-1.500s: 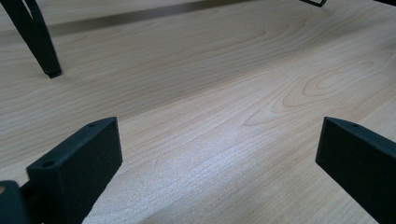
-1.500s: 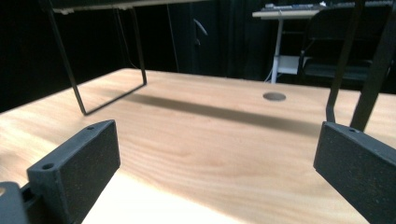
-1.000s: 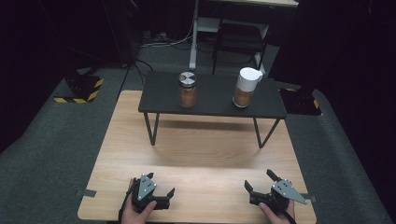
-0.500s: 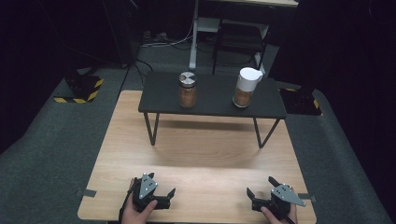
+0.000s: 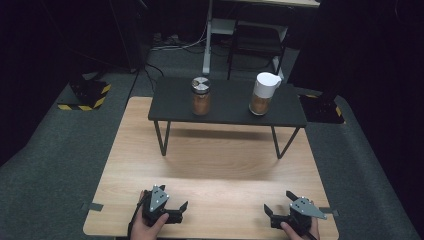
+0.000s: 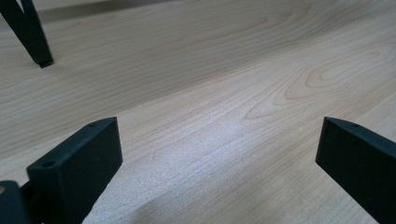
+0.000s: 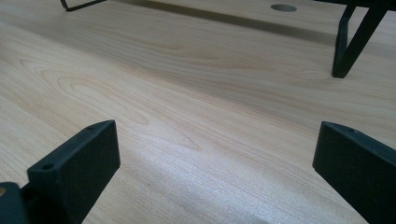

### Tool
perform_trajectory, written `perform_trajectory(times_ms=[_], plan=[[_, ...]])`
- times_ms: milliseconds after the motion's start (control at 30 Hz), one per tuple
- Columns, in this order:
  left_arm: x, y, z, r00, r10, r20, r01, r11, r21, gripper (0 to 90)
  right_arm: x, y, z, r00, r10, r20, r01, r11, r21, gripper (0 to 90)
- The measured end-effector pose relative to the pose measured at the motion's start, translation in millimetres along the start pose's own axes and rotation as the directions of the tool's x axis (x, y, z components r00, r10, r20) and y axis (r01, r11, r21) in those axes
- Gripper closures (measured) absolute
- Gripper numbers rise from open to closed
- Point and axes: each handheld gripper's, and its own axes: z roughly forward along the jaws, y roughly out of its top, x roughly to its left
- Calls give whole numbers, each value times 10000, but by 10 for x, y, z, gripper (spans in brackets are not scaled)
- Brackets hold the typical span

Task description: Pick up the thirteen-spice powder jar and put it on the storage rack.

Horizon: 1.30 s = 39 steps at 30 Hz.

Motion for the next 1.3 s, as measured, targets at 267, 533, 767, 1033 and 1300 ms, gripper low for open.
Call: perform_trajectory(times_ms=[267,533,767,1033,1300], plan=[[-20,4,0,9997,252,12,-252,9997,13,6,-91,-1,9,9992,215,-346,-216,9998,-24,2],[-20,-3,-5,9996,280,72,-280,9996,-27,6,-79,23,22,9994,78,-342,-75,9999,92,2],[8,-17,-10,9998,130,143,-128,9999,-115,6,-64,39,32,9996,139,-249,-134,9998,164,2],[35,24,23,9996,54,287,-56,10000,74,6,-34,17,16,9998,2,-192,-1,10000,53,2],[3,37,41,9995,189,233,-191,9998,110,6,-21,10,8,9994,-200,-269,202,9998,48,3]])
